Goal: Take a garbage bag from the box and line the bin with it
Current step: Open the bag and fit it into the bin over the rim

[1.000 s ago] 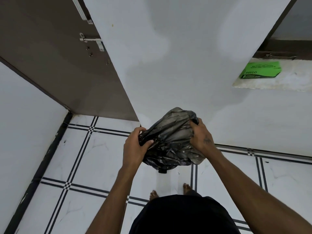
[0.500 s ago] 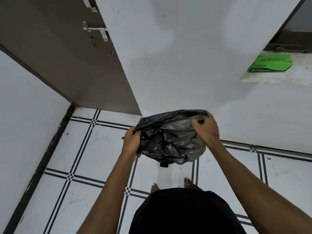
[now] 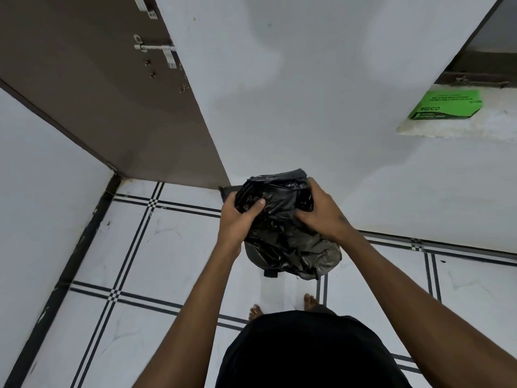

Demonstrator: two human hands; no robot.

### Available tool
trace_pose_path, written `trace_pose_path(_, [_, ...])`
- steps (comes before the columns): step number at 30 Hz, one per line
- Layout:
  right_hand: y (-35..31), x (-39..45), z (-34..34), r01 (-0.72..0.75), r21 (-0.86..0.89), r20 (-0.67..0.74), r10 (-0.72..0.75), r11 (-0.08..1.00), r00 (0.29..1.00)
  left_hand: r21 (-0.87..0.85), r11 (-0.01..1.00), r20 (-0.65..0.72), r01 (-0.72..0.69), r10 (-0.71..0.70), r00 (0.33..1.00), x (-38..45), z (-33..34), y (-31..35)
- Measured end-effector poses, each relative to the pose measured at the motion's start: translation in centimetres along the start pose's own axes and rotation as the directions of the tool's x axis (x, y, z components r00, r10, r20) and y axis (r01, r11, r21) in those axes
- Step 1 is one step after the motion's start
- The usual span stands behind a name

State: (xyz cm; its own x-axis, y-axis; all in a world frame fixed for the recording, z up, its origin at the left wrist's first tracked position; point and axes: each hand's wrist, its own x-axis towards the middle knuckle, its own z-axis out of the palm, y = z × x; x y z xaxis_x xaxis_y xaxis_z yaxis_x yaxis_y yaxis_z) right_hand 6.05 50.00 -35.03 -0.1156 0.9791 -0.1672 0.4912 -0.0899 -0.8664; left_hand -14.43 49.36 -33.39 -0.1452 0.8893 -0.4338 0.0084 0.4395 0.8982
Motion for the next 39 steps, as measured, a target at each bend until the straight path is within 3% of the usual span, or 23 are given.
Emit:
trace_pose_path(3, [0.6, 0.8, -0.7, -0.017, -0.272, -0.087, -0.007, 0.962, 0.996, 0.189, 0.98, -0.073, -0.068, 0.083, 0.994, 1.1, -0.8, -0.7])
trace_pose_path(5, [0.9, 1.4, -2.2, -0.051, -0.363, -0.181, -0.016, 0.931, 0.983, 0.411, 0.904, -0.146, -0.117, 0.192, 0.971, 1.7, -2.1, -1.1])
trace_pose_path(8, [1.1, 2.2, -5.7, -0.155, -0.424, -0.385, -0.023, 0.892, 0.923, 0.653, 0.751, -0.216, -0.099, 0.31, 0.926, 2.1, -5.1, -2.1])
trace_pose_path(10, [1.2, 2.8, -7.8, -0.218, -0.402, -0.496, -0.011, 0.889, 0.868, 0.721, 0.693, -0.255, -0.02, 0.293, 0.921, 2.4, -7.1, -2.9])
trace_pose_path(12, [1.2, 3.0, -8.3, -0.251, -0.424, -0.52, -0.007, 0.87, 0.854, 0.764, 0.644, -0.257, 0.025, 0.27, 0.928, 2.4, -8.0, -3.5])
trace_pose_path(14, [1.6, 2.7, -7.8, -0.238, -0.441, -0.497, -0.015, 0.865, 0.867, 0.759, 0.649, -0.268, 0.056, 0.234, 0.934, 2.5, -7.8, -3.6])
trace_pose_path(16, [2.2, 2.4, -6.8, -0.151, -0.428, -0.408, -0.042, 0.891, 0.912, 0.653, 0.753, -0.255, 0.083, 0.116, 0.96, 2.8, -7.1, -3.6])
trace_pose_path(18, [2.7, 2.6, -6.0, -0.04, -0.429, -0.262, -0.082, 0.902, 0.962, 0.417, 0.9, -0.151, 0.127, -0.069, 0.986, 3.0, -6.2, -3.1])
trace_pose_path(20, [2.8, 3.0, -5.4, 0.007, -0.454, -0.133, -0.075, 0.891, 0.988, 0.172, 0.963, -0.048, 0.206, -0.2, 0.979, 2.7, -4.9, -2.1])
trace_pose_path(23, [2.4, 3.3, -4.7, 0.034, -0.464, -0.045, -0.062, 0.885, 0.997, 0.034, 0.987, -0.004, 0.155, -0.155, 0.988, 2.5, -3.0, -0.5])
trace_pose_path(26, [2.1, 3.2, -4.7, 0.03, -0.411, 0.05, -0.011, 0.911, 0.999, 0.061, 0.998, -0.049, 0.017, -0.014, 0.999, 2.5, -2.2, 0.4])
trace_pose_path(29, [2.1, 3.1, -5.2, 0.024, -0.508, 0.134, 0.051, 0.861, 0.99, 0.093, 0.993, -0.122, -0.067, 0.078, 0.989, 2.7, -2.8, 0.7])
trace_pose_path(32, [3.0, 2.8, -5.7, -0.134, -0.569, 0.037, 0.189, 0.811, 0.981, 0.165, 0.986, -0.186, -0.037, 0.068, 0.98, 3.4, -4.5, -0.4])
trace_pose_path(36, [4.0, 2.2, -5.1, -0.29, -0.578, -0.052, 0.32, 0.763, 0.946, 0.524, 0.85, -0.345, 0.057, 0.15, 0.927, 3.4, -6.9, -2.9])
trace_pose_path(39, [3.6, 1.9, -4.4, -0.262, -0.531, -0.099, 0.248, 0.806, 0.964, 0.677, 0.736, -0.201, -0.014, 0.202, 0.959, 2.1, -6.5, -4.0])
